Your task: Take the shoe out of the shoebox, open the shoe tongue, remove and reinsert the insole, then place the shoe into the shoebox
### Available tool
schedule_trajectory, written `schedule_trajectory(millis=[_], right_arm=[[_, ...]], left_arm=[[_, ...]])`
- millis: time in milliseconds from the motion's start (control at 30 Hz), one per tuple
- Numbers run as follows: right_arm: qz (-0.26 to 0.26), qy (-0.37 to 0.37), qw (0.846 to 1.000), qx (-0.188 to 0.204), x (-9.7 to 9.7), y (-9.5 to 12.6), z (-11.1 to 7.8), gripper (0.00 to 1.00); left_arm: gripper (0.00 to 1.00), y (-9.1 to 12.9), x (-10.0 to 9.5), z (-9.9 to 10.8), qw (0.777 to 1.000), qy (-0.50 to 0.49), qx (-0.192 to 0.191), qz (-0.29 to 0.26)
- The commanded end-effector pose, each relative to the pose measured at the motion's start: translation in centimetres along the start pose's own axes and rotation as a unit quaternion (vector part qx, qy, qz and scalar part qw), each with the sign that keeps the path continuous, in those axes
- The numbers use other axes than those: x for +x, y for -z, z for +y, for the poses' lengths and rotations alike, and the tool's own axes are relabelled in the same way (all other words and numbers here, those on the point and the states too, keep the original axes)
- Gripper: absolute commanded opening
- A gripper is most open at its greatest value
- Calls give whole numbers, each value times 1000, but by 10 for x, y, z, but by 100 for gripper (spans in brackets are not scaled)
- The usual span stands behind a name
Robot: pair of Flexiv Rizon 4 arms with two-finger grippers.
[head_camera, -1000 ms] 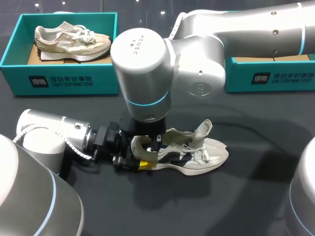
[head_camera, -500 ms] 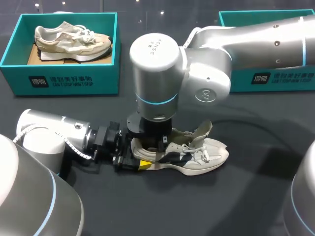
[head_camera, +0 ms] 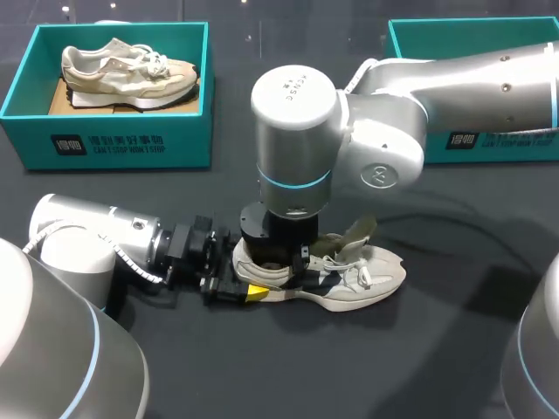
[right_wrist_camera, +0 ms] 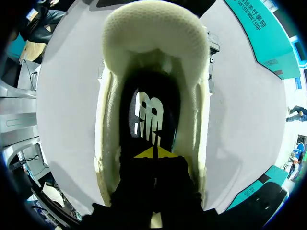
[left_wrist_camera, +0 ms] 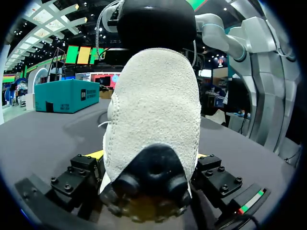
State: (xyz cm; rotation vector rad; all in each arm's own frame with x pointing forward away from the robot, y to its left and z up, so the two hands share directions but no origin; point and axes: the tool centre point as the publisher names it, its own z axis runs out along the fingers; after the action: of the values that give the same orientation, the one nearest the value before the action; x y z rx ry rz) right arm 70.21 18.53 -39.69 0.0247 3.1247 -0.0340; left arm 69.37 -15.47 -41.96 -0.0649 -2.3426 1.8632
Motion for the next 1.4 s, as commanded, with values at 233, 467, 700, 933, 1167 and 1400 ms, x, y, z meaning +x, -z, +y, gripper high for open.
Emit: schedule_trajectory(millis=[233, 467, 700, 933, 1167, 1400], right_arm=[[-17, -25, 1000, -3, 8, 6, -21, 0], [-19, -27, 999, -4, 6, 3, -26, 10], [-16, -25, 1000, -10, 4, -1, -25, 36], [4, -26, 1000, -14, 2, -12, -25, 40], [41, -25, 999, -22, -3, -31, -23, 43], [89, -23, 995, -26, 5, -43, -17, 41]], left_arm=[[0, 0, 0, 1, 1000, 0, -1, 0], [0, 0, 0, 1, 1000, 0, -1, 0], [0, 0, 0, 1, 1000, 0, -1, 0], [0, 0, 0, 1, 1000, 0, -1, 0], [0, 0, 0, 1, 1000, 0, -1, 0], [0, 0, 0, 1, 1000, 0, -1, 0]])
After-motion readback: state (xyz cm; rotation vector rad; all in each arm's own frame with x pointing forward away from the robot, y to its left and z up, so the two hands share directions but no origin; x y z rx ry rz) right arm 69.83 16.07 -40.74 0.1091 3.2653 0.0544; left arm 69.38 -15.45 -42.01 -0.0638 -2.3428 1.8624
